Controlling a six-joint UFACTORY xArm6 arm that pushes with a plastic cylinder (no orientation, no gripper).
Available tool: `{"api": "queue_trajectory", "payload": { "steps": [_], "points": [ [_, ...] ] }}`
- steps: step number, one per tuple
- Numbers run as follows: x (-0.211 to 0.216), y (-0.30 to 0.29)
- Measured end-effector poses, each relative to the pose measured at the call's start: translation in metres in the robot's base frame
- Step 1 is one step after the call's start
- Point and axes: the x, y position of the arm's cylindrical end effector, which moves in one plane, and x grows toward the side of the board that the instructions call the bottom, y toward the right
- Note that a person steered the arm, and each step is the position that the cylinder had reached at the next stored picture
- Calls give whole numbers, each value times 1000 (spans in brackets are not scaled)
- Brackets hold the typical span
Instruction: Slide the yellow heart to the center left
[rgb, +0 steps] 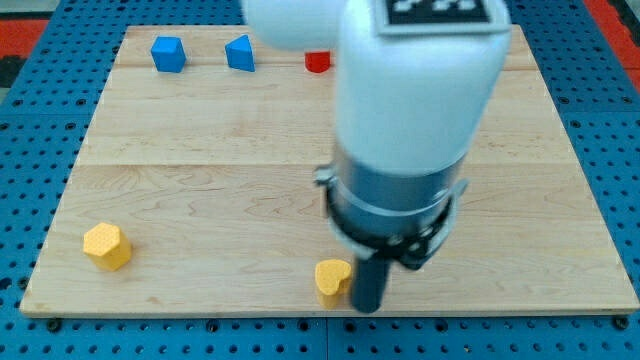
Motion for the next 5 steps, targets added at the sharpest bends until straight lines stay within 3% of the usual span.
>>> {"api": "queue_trajectory", "payload": {
  "steps": [1, 3, 5],
  "points": [
    [-18, -57],
    [-112, -75],
    [-159, -137]
  ]
}}
